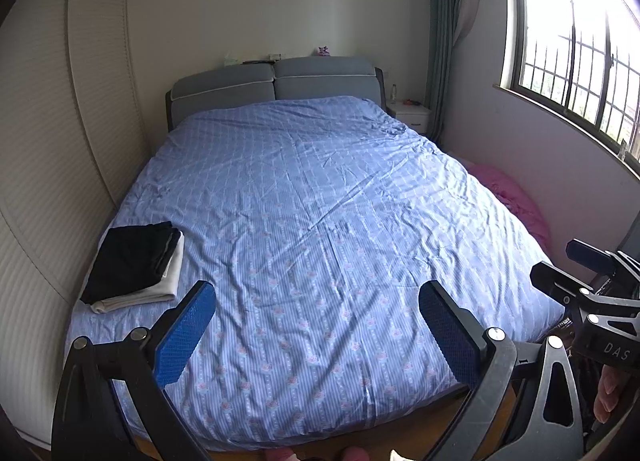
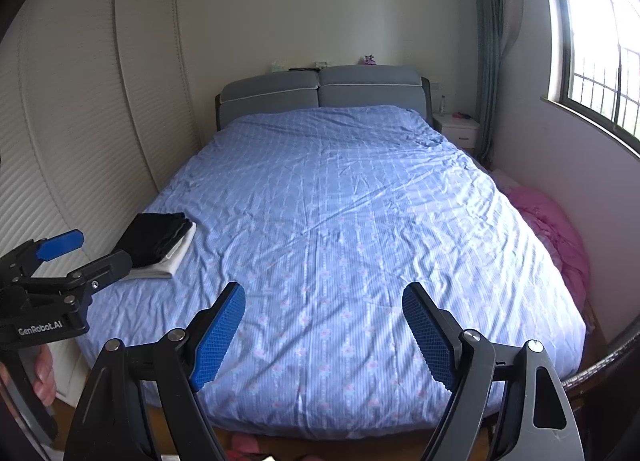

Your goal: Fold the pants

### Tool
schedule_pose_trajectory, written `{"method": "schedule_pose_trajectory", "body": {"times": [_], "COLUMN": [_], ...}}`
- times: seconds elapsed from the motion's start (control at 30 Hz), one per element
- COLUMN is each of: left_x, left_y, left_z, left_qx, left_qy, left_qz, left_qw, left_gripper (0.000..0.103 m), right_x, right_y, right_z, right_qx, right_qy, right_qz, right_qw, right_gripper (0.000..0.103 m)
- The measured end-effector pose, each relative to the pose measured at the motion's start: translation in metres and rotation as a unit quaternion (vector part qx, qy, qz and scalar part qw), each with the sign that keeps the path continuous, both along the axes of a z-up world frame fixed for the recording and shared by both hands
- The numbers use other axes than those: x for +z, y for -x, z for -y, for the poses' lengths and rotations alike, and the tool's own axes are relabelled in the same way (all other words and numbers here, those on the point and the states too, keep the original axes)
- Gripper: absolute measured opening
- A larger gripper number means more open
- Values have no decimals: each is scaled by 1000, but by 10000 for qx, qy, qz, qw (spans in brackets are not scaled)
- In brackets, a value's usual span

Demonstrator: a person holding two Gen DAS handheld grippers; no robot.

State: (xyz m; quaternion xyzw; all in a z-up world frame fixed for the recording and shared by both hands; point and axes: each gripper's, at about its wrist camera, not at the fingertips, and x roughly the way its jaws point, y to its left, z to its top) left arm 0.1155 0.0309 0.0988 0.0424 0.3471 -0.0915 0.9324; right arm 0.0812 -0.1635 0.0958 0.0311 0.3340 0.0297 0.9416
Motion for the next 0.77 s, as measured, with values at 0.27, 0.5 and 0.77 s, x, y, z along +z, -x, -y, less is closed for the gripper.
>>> {"method": "schedule_pose_trajectory", "body": {"times": [0.27,0.5,0.77], "left_x": [2,1,-2], "left_y": [2,-1,-4], "left_z": [4,-1,-2], "left_qx": [57,-32,-1], "left_qy": [-110,61,-97], "left_qz": [26,-64,-18], "left_qw": [9999,10000,10000], "left_gripper": [103,103,103], "right_x": [-2,-1,-4], "right_y": [3,4,2], "right_z": [3,3,2], "right_qx": [-83,-97,-97], "right_qy": [14,20,33], "right_qz": [-32,-40,-63], "right_qw": [10000,9999,9999], "right_gripper": [81,81,81]}}
